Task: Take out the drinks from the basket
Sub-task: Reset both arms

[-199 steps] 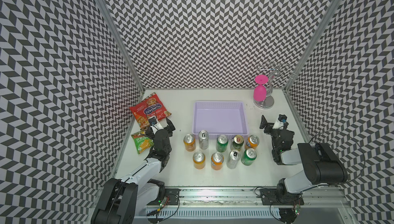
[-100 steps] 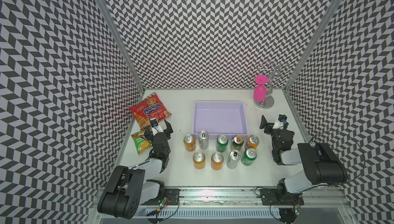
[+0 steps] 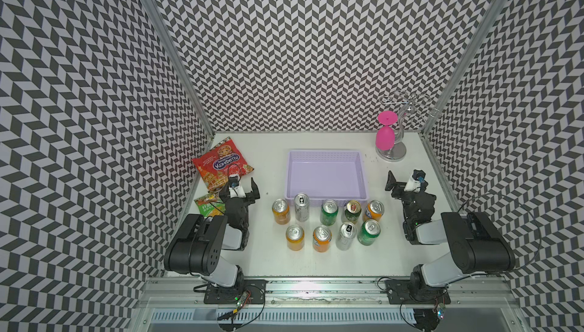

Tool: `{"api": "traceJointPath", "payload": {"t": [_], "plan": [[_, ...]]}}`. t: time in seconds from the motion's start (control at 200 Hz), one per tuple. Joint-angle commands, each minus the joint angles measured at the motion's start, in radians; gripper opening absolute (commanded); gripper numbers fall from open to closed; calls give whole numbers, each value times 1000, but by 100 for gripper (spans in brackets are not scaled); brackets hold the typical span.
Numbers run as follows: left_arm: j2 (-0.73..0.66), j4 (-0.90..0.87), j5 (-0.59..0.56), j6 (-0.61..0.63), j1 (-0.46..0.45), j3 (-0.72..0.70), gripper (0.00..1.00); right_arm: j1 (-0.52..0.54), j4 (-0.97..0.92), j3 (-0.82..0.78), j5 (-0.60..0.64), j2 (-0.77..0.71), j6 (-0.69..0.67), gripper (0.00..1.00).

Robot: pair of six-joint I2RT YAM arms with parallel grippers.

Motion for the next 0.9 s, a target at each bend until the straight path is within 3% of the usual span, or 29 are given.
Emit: {"api": "traceJointPath", "payload": {"t": [0.0, 0.11, 0.896], "plan": [[4, -14, 90, 20, 15, 51, 99, 9, 59, -7, 10, 7, -6, 100], [7, -67, 195, -1, 66, 82, 99, 9, 59, -7, 10, 8, -7, 100], [6, -57, 189, 2, 61, 75, 99, 11, 59, -7, 13, 5, -7, 100]]}}
